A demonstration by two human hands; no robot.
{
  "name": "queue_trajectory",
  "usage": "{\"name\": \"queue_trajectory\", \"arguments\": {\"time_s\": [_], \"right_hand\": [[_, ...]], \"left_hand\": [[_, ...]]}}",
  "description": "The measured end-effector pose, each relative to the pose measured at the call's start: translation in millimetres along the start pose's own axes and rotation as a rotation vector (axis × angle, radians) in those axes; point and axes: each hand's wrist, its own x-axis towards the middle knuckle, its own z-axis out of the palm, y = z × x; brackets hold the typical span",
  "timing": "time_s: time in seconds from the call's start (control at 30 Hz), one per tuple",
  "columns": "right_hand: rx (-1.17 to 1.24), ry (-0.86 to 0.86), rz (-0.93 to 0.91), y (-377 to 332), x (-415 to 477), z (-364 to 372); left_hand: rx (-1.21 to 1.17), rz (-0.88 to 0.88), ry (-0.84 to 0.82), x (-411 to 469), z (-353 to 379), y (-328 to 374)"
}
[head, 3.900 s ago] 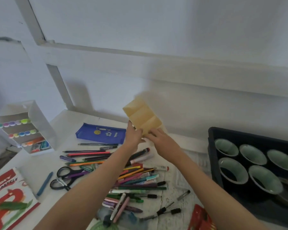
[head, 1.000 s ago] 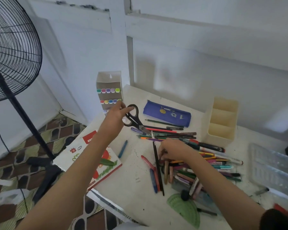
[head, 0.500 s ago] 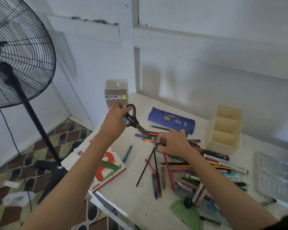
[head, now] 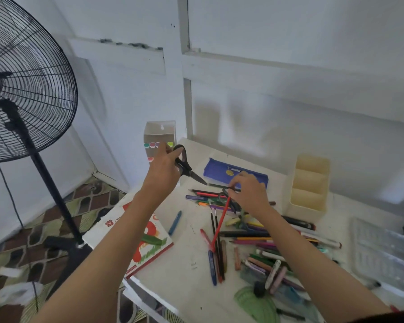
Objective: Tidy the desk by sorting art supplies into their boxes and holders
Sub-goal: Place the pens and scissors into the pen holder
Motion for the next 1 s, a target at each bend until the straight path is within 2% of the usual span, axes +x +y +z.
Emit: {"name": "queue_trajectory", "arguments": {"time_s": [0.17,0.4,0.57,0.7,0.87,1.0], "right_hand": [[-0.012,0.018,0.042,8,8,-3],[-0.031,0.038,0.212,25,16,-5],[0.177,0.096,0.330,33,20,-5],[0.242,0.132,0.364,40,22,-11],[0.297,0.269,0.352,40,27,-26],[0.429,0.443,0.289,32,26,-52]], "left_hand": [[-0.004,-0.004,-0.013,1,5,3],[-0.032,0.025,0.024,-1,13,11],[-0.044,0.007,0.007,0,22,15],[-0.077,-0.019,0.009,0,28,18],[-0.118,-0.045,0.039,2,40,21],[-0.265,0.003,0.112,11,43,36]]}}
